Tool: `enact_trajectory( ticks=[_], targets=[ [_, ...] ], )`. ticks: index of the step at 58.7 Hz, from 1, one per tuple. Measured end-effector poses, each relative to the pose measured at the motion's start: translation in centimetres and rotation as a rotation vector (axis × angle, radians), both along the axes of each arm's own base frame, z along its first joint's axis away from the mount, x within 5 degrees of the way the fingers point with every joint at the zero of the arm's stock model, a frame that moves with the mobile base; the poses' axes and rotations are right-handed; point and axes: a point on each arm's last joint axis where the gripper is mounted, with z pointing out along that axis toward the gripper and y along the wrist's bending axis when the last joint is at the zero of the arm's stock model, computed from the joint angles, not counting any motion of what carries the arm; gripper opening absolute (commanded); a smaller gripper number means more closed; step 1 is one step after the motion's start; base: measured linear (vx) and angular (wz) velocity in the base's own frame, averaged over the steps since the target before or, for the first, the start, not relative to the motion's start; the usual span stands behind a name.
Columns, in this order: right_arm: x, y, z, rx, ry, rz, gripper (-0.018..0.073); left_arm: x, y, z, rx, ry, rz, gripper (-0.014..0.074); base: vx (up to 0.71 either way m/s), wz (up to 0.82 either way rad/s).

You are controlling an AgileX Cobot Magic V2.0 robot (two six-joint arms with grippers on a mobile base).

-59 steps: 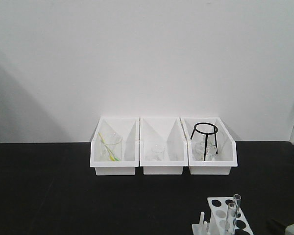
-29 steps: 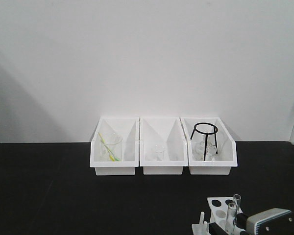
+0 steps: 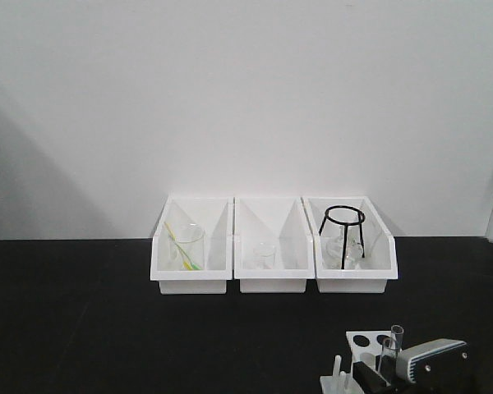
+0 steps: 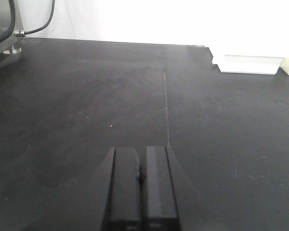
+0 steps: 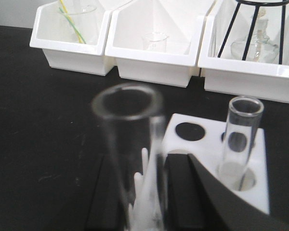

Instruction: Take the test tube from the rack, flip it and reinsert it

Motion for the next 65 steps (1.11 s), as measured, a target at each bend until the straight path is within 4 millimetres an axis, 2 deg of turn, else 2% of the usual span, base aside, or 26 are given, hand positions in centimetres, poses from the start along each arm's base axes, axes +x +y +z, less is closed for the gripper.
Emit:
enact_trajectory(
  ticks=[11, 18, 26, 45, 57, 65],
  targets=[
    [0.1, 0.1, 0.6, 0.024, -0.061, 0.006, -0.0015, 0.0, 0.0, 0.0, 0.0, 0.0, 0.0, -0.0006, 0.0, 0.0],
    [0.1, 0.1, 0.9, 0.034, -0.085, 0.007, -0.0013, 0.0, 0.0, 0.0, 0.0, 0.0, 0.0, -0.0006, 0.0, 0.0],
    [-0.1, 0.1, 2.2, 0.044, -0.128, 0.007, -0.0012, 0.0, 0.0, 0.0, 0.0, 0.0, 0.0, -0.0006, 0.0, 0.0],
    [-2.0, -0.6, 7.3, 0.042, -0.211, -0.006, -0.001, 0.0, 0.0, 0.0, 0.0, 0.0, 0.0, -0.0006, 0.0, 0.0],
    [-2.2, -0.9, 11.5, 0.027, -0.238, -0.027, -0.0008, 0.0, 0.0, 0.0, 0.0, 0.0, 0.0, -0.0006, 0.0, 0.0],
    [-1.9, -0.9, 13.5, 0.006, -0.232, -0.036, -0.0008, 0.0, 0.0, 0.0, 0.0, 0.0, 0.0, -0.0006, 0.0, 0.0]
  ],
)
